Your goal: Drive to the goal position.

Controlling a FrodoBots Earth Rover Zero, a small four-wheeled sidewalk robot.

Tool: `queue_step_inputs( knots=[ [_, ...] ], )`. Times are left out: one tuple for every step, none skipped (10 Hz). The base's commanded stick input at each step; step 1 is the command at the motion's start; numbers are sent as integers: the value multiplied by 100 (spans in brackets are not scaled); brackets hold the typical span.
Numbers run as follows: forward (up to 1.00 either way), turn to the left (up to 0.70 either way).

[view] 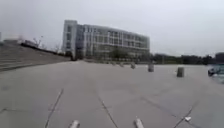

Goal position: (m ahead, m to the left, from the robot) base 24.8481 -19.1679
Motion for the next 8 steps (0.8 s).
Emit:
queue_step_inputs(
  knots=[
    [100,0],
    [100,0],
    [100,0],
    [100,0],
    [100,0],
    [100,0],
    [100,0],
    [100,0]
  ],
)
